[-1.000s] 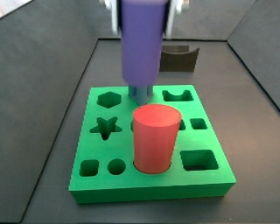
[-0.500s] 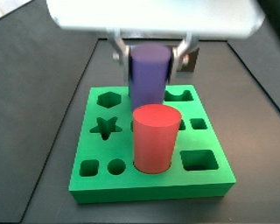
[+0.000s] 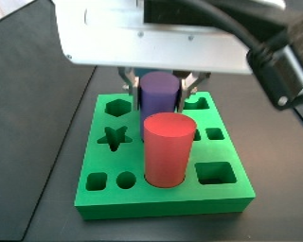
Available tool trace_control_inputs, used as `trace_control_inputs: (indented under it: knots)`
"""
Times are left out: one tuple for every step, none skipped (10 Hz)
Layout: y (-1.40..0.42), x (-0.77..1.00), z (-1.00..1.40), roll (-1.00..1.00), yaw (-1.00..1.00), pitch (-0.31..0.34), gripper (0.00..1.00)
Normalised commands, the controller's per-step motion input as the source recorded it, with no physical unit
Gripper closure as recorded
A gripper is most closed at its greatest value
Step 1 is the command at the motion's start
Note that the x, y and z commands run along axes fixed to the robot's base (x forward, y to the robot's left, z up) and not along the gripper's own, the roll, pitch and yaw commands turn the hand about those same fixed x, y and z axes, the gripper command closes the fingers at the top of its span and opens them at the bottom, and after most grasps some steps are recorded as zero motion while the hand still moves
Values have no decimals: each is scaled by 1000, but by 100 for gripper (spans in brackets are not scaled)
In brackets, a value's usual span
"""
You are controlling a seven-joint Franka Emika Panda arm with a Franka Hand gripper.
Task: Pick up the round object. Move up. Place the round object on the fixture. Regrasp the round object. Move to above the board. Insert the round object.
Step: Insert the round object.
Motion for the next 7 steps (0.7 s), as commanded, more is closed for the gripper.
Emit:
trace_control_inputs:
  knots:
    - [-91, 86, -443, 0, 0, -37, 100]
    - [0, 69, -551, 29, 9, -34, 100]
    - [0, 106, -586, 89, 57, -10, 100]
    - [-60, 243, -609, 24, 0, 0, 100]
    - [-86, 391, -577, 0, 0, 0, 100]
    - [-49, 200, -634, 0, 0, -54, 100]
    - [0, 74, -746, 24, 0, -81, 100]
